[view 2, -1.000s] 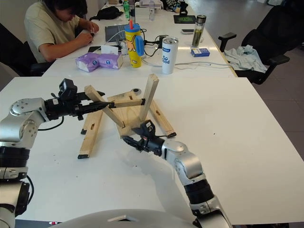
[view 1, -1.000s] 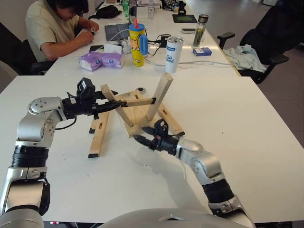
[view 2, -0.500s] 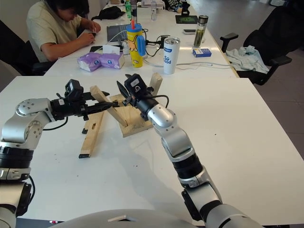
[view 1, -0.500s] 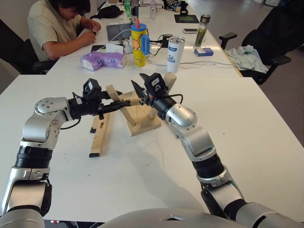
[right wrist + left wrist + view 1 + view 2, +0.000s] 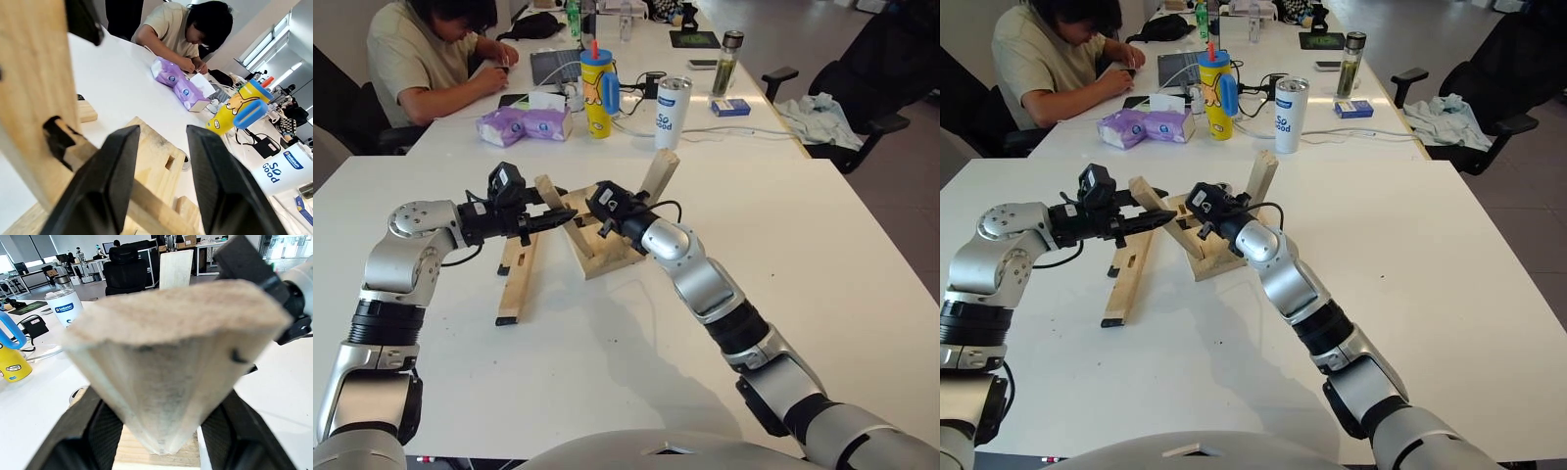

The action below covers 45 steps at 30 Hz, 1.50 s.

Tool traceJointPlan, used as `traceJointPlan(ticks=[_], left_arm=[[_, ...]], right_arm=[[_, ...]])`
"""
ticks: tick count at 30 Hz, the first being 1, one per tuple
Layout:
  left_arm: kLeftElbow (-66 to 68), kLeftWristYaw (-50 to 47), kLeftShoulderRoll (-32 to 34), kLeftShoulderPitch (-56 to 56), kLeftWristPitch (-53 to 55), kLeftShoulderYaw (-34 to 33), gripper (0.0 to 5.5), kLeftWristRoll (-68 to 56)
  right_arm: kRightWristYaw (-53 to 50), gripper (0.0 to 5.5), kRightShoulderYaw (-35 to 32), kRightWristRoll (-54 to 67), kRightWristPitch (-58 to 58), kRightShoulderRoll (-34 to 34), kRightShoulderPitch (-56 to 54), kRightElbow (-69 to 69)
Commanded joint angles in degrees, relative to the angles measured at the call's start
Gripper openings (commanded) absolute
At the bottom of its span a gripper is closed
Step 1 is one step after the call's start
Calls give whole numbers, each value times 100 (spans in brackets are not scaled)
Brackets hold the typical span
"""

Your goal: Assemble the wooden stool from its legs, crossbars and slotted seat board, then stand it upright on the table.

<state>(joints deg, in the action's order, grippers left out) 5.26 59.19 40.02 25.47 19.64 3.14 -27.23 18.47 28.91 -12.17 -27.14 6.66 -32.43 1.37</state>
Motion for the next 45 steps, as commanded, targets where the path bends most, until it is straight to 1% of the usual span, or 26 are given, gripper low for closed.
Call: traceJointPlan(ticks=[1, 8, 12, 14, 15, 16, 19, 21, 22, 25, 26, 30, 32, 35, 39, 45], left_arm=[[180, -80, -148, -453, 357, 390, 206, 361], [169, -36, -173, -443, 319, 376, 206, 319], [206, -10, -214, -389, 303, 373, 206, 305], [224, -1, -228, -367, 297, 368, 206, 307], [251, 11, -239, -342, 289, 371, 206, 312], [278, 25, -245, -324, 278, 371, 206, 317], [396, 60, -278, -273, 212, 386, 206, 352], [419, 54, -280, -311, 166, 383, 206, 370], [421, 52, -283, -325, 152, 381, 206, 368], [382, 41, -292, -372, 146, 342, 206, 316], [374, 56, -285, -374, 136, 327, 206, 302], [437, 225, -177, -238, 120, 267, 206, 254], [452, 374, -107, -129, 162, 231, 206, 197], [538, 689, 12, 153, 248, 195, 206, 120], [851, 1073, 47, 637, 243, 289, 206, 217], [1236, 1476, -142, 1081, 144, 603, 206, 450]], right_arm=[[148, 177, 185, 66, -87, -147, 629, 831], [-482, 177, -758, 423, 1237, -540, 705, 92], [-626, 177, -928, 471, 1845, -657, 667, -69], [-594, 177, -800, 298, 1618, -643, 662, 355], [-517, 177, -673, 167, 1299, -605, 646, 654], [-267, 177, -374, -30, 891, -498, 666, 1047], [221, 177, -7, -146, -10, -302, 943, 1485], [205, 177, -51, -149, -35, -254, 1001, 1387], [113, 177, -189, -66, 297, -279, 1002, 1222], [-43, 177, -908, 597, 1168, -465, 1171, 453], [-28, 177, -1093, 769, 1375, -421, 1287, 179], [578, 177, -1517, 1577, 1907, -72, 1949, -849], [834, 177, -1577, 1805, 1807, 130, 2248, -1124], [1081, 177, -1499, 1953, 1477, 362, 2555, -1153], [895, 177, -1381, 1917, 863, 240, 2571, -915], [597, 177, -1262, 1902, 243, -113, 2325, -516]])
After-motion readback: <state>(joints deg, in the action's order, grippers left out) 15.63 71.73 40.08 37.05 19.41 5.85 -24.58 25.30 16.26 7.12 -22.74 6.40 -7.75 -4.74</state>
